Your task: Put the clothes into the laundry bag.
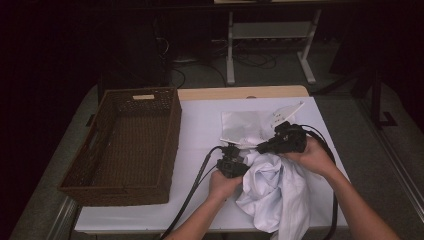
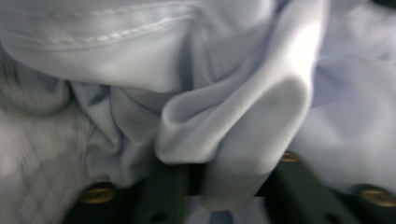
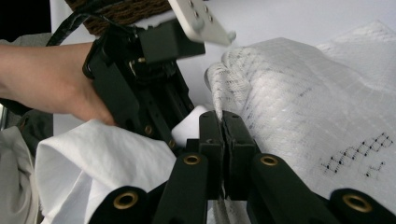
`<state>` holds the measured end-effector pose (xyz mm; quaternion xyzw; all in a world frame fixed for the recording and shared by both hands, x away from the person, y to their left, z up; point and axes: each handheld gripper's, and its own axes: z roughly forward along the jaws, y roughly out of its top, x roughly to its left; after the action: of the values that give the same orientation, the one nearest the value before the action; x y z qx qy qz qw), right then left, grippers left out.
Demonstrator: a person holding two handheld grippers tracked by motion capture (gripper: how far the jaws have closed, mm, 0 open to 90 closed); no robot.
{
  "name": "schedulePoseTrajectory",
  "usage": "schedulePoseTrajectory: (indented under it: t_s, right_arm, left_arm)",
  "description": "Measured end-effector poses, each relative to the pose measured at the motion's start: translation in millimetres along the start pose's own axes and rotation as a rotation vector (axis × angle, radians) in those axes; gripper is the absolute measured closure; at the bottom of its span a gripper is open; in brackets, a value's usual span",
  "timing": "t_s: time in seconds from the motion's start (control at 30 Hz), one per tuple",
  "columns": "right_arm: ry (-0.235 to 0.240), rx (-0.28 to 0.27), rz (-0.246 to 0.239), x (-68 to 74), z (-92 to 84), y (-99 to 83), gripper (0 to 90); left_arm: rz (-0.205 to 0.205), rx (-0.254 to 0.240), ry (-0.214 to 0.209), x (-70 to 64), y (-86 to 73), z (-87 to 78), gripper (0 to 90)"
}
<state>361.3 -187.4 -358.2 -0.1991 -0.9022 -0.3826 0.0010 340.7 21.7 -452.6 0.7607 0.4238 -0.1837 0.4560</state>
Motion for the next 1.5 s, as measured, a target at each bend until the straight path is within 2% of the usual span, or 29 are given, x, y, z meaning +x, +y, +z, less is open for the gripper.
schedulePoseTrajectory:
  t_s: [0.1,0.13,0.23,0.33,0.43,0.53,0.57,0.67,0.7,0.73,0.87,0.9,0.97,1.03,1.07,1.17,1.27,1.33,1.37,1.43,1.5]
  right_arm:
    - [0.012,-0.028,-0.011,5.3,-6.6,0.8,87.1]
    - [0.014,-0.034,-0.016,6.7,-8.4,1.4,87.2]
    - [0.028,-0.062,-0.037,13.8,-16.0,6.3,87.3]
    - [0.036,-0.080,-0.062,21.3,-22.2,13.6,87.3]
    - [0.046,-0.066,-0.091,26.5,-23.8,19.1,87.4]
    - [0.074,-0.065,-0.096,27.2,-21.7,20.7,87.4]
    - [0.076,-0.063,-0.092,26.3,-20.6,20.1,87.4]
    - [0.049,-0.050,-0.060,17.3,-17.7,13.0,87.4]
    - [0.046,-0.049,-0.039,13.1,-16.8,8.9,87.4]
    - [0.044,-0.050,-0.026,9.1,-16.1,4.8,87.3]
    - [0.025,-0.046,0.007,0.1,-16.3,-5.2,87.2]
    - [0.019,-0.053,0.011,-0.9,-17.4,-5.8,87.2]
    - [0.011,-0.062,0.016,-1.9,-17.9,-5.3,87.2]
    - [0.005,-0.059,0.014,-2.3,-17.2,-4.7,87.2]
    - [0.001,-0.058,0.015,-2.3,-16.4,-4.5,87.2]
    - [-0.008,-0.049,0.017,-3.8,-14.2,-4.2,87.1]
    - [-0.010,-0.049,0.024,-6.3,-13.3,-3.6,87.2]
    - [-0.013,-0.047,0.027,-7.7,-12.9,-3.3,87.1]
    - [-0.014,-0.045,0.029,-8.4,-12.7,-3.0,87.1]
    - [-0.014,-0.045,0.027,-9.1,-12.3,-3.0,87.1]
    - [-0.016,-0.043,0.026,-8.4,-11.7,-2.7,87.1]
  left_arm:
    - [0.047,-0.046,-0.016,-12.5,2.9,-17.2,83.4]
    - [0.071,-0.062,-0.028,-19.0,4.9,-27.4,83.5]
    - [0.116,-0.084,-0.033,-34.0,8.0,-46.3,83.8]
    - [0.142,-0.093,-0.029,-42.1,11.8,-53.3,83.8]
    - [0.110,-0.111,-0.035,-34.3,17.4,-43.6,83.8]
    - [0.072,-0.136,-0.008,-16.2,25.2,-17.3,83.4]
    - [0.041,-0.141,-0.007,-8.9,26.6,-8.8,83.2]
    - [0.012,-0.135,0.026,4.9,27.7,2.2,80.5]
    - [0.005,-0.130,0.025,7.0,27.5,1.5,78.2]
    - [0.024,-0.112,0.045,6.1,26.9,-2.2,74.4]
    - [0.078,-0.056,0.107,-4.2,21.1,-23.5,50.0]
    - [0.073,-0.055,0.112,-6.5,18.9,-29.9,45.2]
    - [0.060,-0.046,0.113,-10.1,15.3,-41.6,40.4]
    - [0.053,-0.047,0.146,-15.3,12.7,-51.7,40.2]
    - [0.051,-0.054,0.139,-18.7,11.6,-56.5,40.3]
    - [0.037,-0.060,0.062,-29.5,10.6,-64.4,34.3]
    - [0.032,-0.048,-0.012,-40.5,10.5,-59.3,28.5]
    - [0.020,-0.018,-0.065,-44.2,10.9,-50.5,26.4]
    - [0.025,0.002,-0.072,-45.7,11.2,-45.2,24.9]
    - [0.032,0.019,-0.048,-45.9,11.8,-34.7,23.6]
    - [0.024,0.043,-0.019,-41.7,11.4,-16.2,23.0]
